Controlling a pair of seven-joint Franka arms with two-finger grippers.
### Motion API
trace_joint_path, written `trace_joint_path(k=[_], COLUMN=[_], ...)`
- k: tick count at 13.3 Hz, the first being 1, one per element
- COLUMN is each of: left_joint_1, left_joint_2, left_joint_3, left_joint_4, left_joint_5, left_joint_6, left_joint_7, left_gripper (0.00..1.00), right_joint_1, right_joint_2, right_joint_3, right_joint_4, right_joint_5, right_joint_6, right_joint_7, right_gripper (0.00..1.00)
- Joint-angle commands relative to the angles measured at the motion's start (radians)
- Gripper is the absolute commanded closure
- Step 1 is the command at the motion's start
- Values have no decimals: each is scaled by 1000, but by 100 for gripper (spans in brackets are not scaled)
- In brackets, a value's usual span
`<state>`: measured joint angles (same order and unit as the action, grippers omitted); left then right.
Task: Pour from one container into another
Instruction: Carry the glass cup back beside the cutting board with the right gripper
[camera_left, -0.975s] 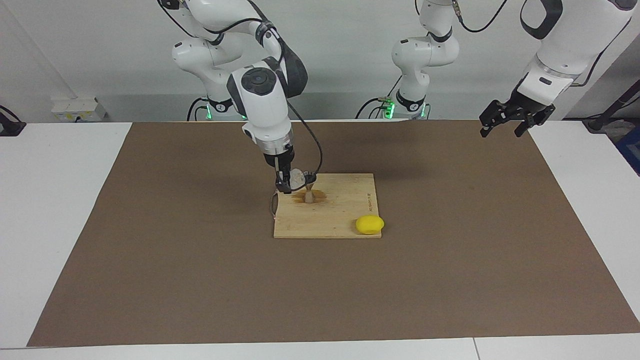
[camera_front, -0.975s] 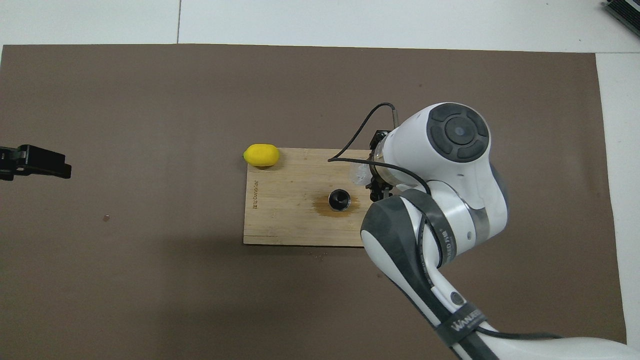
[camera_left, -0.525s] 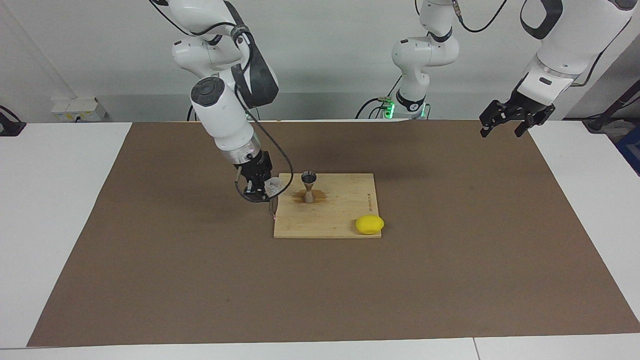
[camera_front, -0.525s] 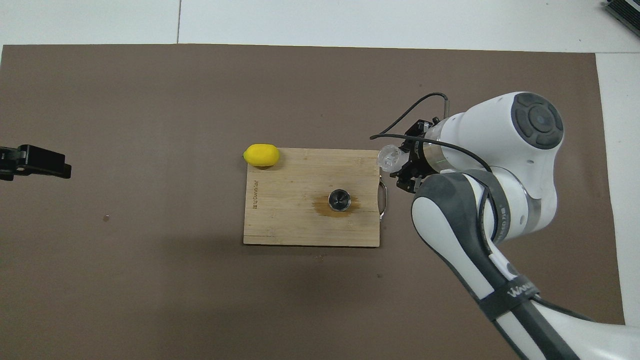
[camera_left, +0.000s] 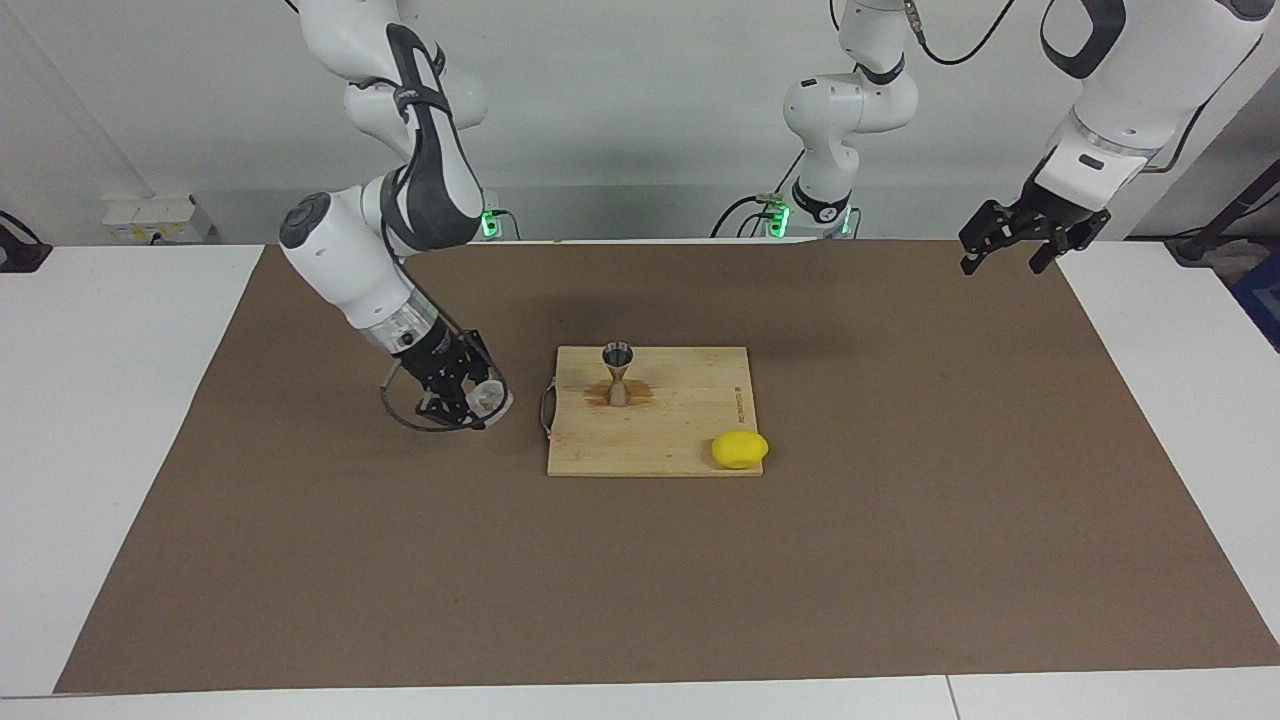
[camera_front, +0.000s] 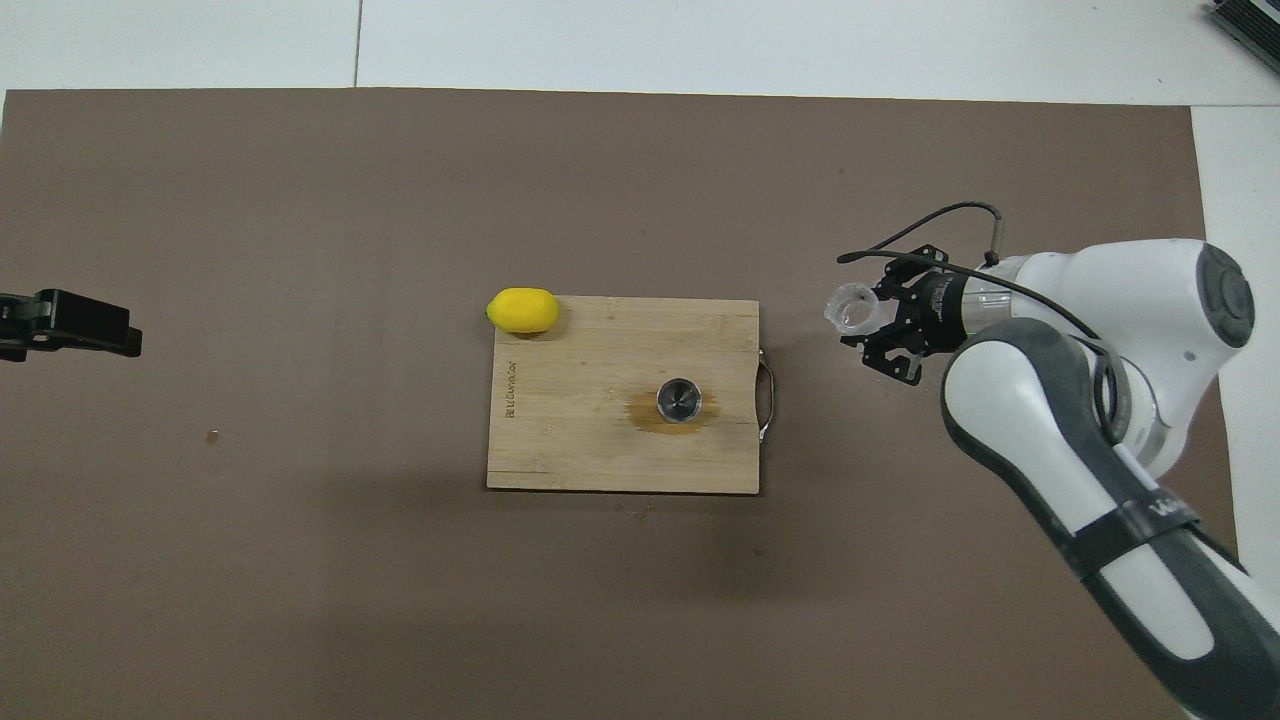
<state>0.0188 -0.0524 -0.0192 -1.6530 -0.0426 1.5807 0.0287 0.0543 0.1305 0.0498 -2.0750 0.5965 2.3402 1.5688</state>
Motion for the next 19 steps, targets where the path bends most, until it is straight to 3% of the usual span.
trace_joint_path(k=[1, 5, 8, 14, 19], left_joint_1=[0, 0, 0, 1, 0], left_joint_2=[-14, -15, -20, -21, -20], left_joint_3=[1, 1, 1, 1, 1], left_joint_4=[-7, -8, -11, -16, -16], left_joint_5=[21, 20, 20, 20, 20], left_joint_6=[10, 13, 13, 16, 16], left_joint_7=[-13, -13, -13, -12, -12], left_gripper=[0, 0, 0, 0, 0], right_joint_1=[-92, -211, -241, -281, -295], right_joint_2=[-19, -5, -3, 11, 29], right_joint_3=[13, 12, 12, 12, 12], right_joint_4=[-62, -121, -172, -206, -240], right_joint_5=[136, 326, 446, 552, 689], right_joint_6=[14, 21, 68, 116, 128], right_joint_7=[-184, -396, -535, -543, -683], right_gripper=[99, 99, 100, 100, 99])
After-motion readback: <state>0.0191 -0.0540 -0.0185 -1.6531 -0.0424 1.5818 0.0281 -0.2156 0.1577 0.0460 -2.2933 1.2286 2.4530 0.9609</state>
